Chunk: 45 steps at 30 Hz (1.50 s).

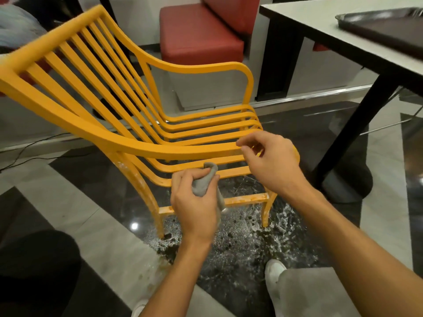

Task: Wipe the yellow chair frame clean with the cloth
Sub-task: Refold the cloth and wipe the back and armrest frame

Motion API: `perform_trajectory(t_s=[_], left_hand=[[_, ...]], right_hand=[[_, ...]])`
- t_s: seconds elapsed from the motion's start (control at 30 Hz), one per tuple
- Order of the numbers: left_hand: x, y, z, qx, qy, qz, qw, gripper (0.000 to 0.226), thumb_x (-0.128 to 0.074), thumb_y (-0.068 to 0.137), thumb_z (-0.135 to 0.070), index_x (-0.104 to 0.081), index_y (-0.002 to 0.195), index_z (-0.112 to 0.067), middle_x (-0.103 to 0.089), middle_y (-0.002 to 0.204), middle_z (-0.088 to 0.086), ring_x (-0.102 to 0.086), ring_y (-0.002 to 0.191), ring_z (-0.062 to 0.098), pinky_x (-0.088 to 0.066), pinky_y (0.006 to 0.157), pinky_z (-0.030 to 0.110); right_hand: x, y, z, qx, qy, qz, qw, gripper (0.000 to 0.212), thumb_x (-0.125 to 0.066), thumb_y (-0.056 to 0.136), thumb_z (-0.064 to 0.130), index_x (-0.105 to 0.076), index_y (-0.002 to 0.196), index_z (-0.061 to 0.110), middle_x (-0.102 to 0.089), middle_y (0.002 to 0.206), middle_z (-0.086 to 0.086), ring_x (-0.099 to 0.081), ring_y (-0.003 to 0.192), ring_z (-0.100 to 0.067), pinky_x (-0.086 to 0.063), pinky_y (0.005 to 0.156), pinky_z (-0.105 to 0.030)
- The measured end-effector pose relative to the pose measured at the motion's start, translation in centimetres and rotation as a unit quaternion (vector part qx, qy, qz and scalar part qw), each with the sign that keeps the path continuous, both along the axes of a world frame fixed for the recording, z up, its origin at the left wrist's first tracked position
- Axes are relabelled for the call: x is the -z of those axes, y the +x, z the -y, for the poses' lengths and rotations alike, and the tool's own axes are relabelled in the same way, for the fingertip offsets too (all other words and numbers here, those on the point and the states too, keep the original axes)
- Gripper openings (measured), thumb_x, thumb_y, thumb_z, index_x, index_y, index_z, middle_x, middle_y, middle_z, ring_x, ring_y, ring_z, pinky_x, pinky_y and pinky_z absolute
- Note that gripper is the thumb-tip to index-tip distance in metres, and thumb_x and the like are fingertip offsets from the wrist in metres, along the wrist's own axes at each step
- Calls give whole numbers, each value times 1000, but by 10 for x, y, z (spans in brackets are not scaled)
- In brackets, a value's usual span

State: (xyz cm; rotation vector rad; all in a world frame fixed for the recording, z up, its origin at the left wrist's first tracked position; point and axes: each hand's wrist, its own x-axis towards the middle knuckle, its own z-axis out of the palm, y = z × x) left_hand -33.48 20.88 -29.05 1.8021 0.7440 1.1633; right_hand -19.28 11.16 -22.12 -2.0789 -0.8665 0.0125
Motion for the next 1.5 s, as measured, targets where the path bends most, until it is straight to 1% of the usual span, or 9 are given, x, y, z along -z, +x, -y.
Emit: perform_trajectory(t_s=[0.17,0.27,0.4,0.6,0.97,1.07,1.2,1.33,1.5], left_hand=[[-18,-31,23,43,-26,-9,999,24,-87,86,-13,-78,108,-19,-58,120,1,-59,115,3,-48,92,10],[-23,-45,40,83,-73,-24,994,26,-80,93,-11,-76,113,-25,-56,129,-6,-59,119,-3,-50,92,7],[-28,-48,45,142,-190,28,971,28,-69,93,-20,-70,120,-25,-69,124,-7,-67,116,7,-58,93,27],[-30,-33,33,139,-352,43,925,52,-83,89,-15,-62,136,-22,-79,107,-2,-76,103,10,-61,82,25],[-14,0,8,189,-459,-52,867,18,-79,91,-20,-77,105,-8,-80,105,13,-77,102,31,-59,95,56],[-12,11,6,209,-497,-49,841,13,-70,100,-13,-72,109,-4,-79,110,17,-76,100,29,-61,92,52],[-12,19,5,194,-539,25,819,5,-63,102,-6,-66,107,-5,-78,104,14,-78,90,21,-65,70,35],[-10,19,-1,214,-542,25,813,23,-64,101,-6,-67,123,-1,-78,110,12,-77,96,21,-64,80,38],[-10,17,-7,245,-500,-30,830,15,-69,99,-19,-76,98,-5,-79,95,5,-76,87,15,-60,67,30]], right_hand=[[22,-72,18,-71,0,-290,955,26,-64,101,44,-79,108,24,-78,91,10,-71,88,-4,-55,75,-26],[32,-96,25,-21,77,-374,924,19,-67,102,34,-80,108,22,-80,96,5,-75,95,-11,-61,79,-31],[33,-97,32,39,114,-373,920,10,-70,100,19,-79,101,22,-80,89,5,-76,87,-11,-56,66,-22],[38,-84,34,47,85,-335,937,7,-67,101,23,-72,98,20,-77,88,2,-73,84,-14,-57,67,-28],[56,-52,32,74,113,-183,974,11,-69,99,23,-64,99,33,-65,89,9,-64,85,-7,-56,75,-28],[53,-47,31,75,115,-126,982,18,-72,97,20,-59,103,30,-62,89,8,-62,86,-7,-52,71,-21],[58,-43,29,51,74,-161,983,19,-74,94,39,-57,103,36,-61,106,8,-62,102,-14,-57,82,-39],[56,-39,29,34,77,-189,978,19,-79,91,28,-65,104,30,-64,105,10,-64,102,-8,-58,80,-30],[52,-31,31,16,57,-82,995,18,-80,90,14,-74,102,26,-63,102,17,-60,102,1,-52,88,-24]])
